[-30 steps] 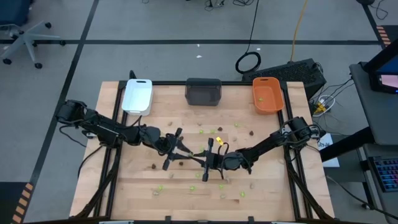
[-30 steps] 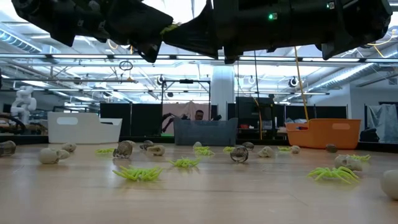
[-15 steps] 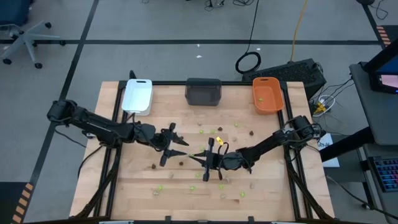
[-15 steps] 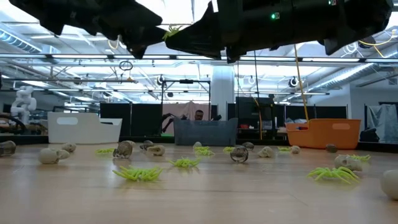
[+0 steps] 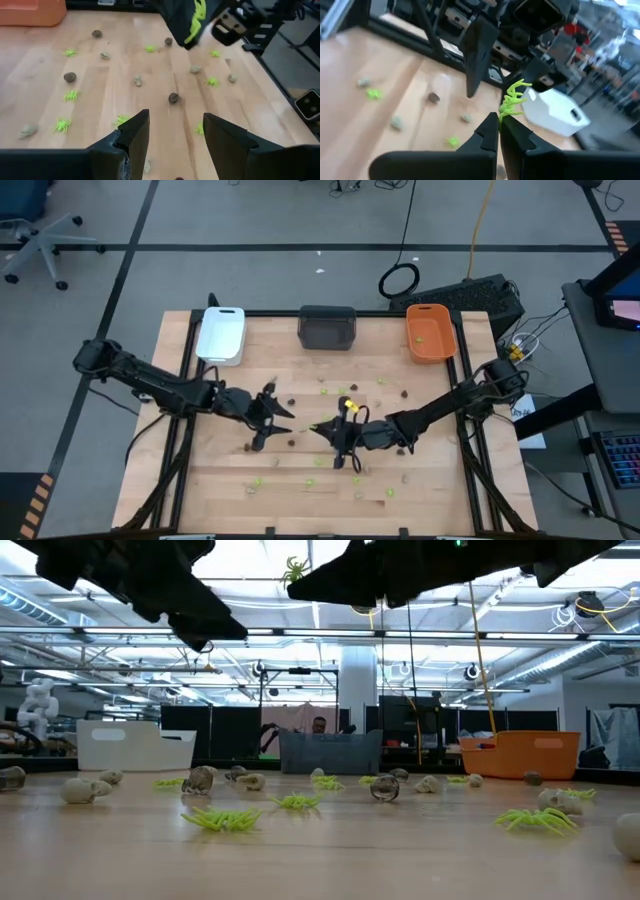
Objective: Sort Halloween decoration
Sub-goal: Put the green toy spider into the orange bin
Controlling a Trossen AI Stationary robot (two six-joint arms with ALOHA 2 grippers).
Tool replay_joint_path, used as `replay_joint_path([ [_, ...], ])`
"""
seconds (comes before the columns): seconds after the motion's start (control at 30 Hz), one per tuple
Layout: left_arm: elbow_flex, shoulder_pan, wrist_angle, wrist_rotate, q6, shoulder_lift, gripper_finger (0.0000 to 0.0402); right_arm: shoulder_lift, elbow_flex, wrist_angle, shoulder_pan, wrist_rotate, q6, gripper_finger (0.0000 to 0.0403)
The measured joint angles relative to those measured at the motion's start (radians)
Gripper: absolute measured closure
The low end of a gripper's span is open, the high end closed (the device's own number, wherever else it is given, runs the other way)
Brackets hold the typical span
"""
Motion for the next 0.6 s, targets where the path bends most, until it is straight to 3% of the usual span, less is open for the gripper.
replay_joint_path([
  [0.23,0.0,-0.039,-0.008,-0.026,-0.003,0.006,0.0215,-0.003,0.0,-0.001,0.0,-0.001,-0.288,0.0403],
  [0.6,0.0,-0.043,-0.004,-0.071,-0.002,0.006,0.0215,-0.002,0.0,0.0,0.0,-0.002,-0.611,0.0403],
])
